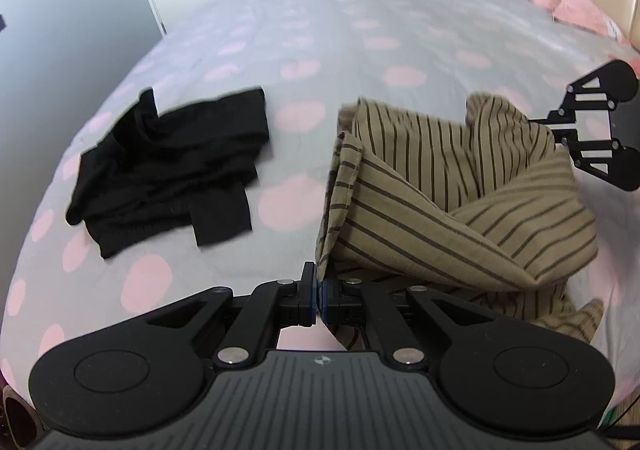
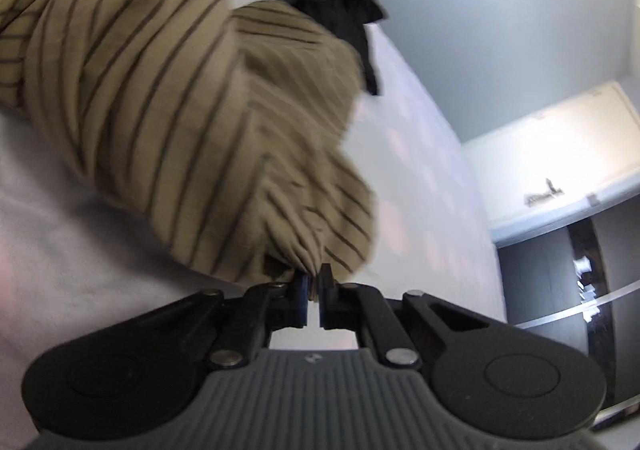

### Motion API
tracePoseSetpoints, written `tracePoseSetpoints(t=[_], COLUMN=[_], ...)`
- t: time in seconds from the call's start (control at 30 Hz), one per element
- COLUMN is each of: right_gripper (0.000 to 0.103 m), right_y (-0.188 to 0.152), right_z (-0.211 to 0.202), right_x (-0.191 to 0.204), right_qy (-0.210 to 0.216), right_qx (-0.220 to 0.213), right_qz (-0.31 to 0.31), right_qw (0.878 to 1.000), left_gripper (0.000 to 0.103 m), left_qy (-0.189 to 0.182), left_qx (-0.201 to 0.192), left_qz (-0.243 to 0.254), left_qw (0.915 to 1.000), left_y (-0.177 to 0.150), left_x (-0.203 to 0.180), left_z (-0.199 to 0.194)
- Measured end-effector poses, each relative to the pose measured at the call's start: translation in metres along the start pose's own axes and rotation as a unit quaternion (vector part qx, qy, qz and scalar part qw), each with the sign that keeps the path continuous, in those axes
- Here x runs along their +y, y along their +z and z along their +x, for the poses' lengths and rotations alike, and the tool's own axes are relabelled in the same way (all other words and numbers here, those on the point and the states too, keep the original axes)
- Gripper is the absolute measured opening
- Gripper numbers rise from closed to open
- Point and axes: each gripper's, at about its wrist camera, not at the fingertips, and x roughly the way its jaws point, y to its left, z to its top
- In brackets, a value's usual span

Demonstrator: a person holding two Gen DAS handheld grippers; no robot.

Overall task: Fold clothes
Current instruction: 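Grasp the shirt with the right tool while the left tool holds another edge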

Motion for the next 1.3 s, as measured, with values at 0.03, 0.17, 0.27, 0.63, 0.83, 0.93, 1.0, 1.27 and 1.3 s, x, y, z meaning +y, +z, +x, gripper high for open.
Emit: tracePoseSetpoints(t=[0.03,0.17,0.27,0.63,0.83,0.93,1.0,1.27,1.3], right_gripper=[0.004,0.003,0.003,0.003,0.003,0.004,0.004,0.004,0.004], right_y=[0.0,0.002,0.0,-0.046,-0.099,-0.117,-0.128,-0.152,-0.161], right_z=[-0.004,-0.032,-0.056,-0.175,-0.204,-0.207,-0.208,-0.191,-0.192], right_x=[-0.006,-0.039,-0.061,-0.132,-0.091,-0.054,-0.031,0.043,0.047], right_qy=[-0.01,-0.063,-0.123,-0.336,-0.273,-0.211,-0.169,-0.039,-0.031], right_qx=[0.003,0.016,0.036,0.127,0.202,0.228,0.242,0.291,0.298], right_qz=[0.014,0.084,0.101,0.213,0.219,0.218,0.219,0.15,0.143], right_qw=[1.0,0.994,0.987,0.909,0.915,0.925,0.93,0.944,0.943], left_gripper=[0.0,0.0,0.0,0.0,0.0,0.0,0.0,0.003,0.01], left_qy=[0.003,0.016,0.024,-0.037,-0.103,-0.13,-0.148,-0.261,-0.275], left_qx=[-0.011,-0.074,-0.132,-0.314,-0.253,-0.189,-0.148,-0.021,-0.01], left_qz=[-0.003,-0.013,-0.02,-0.005,0.095,0.166,0.205,0.32,0.334], left_qw=[0.9999,0.997,0.9907,0.9488,0.9573,0.959,0.9561,0.9104,0.9013], left_y=[0.003,0.016,0.032,0.081,0.08,0.066,0.054,0.015,0.012], left_x=[0.0,-0.002,-0.005,-0.041,-0.078,-0.098,-0.11,-0.152,-0.158], left_z=[-0.004,-0.028,-0.048,-0.107,-0.084,-0.065,-0.052,-0.033,-0.032])
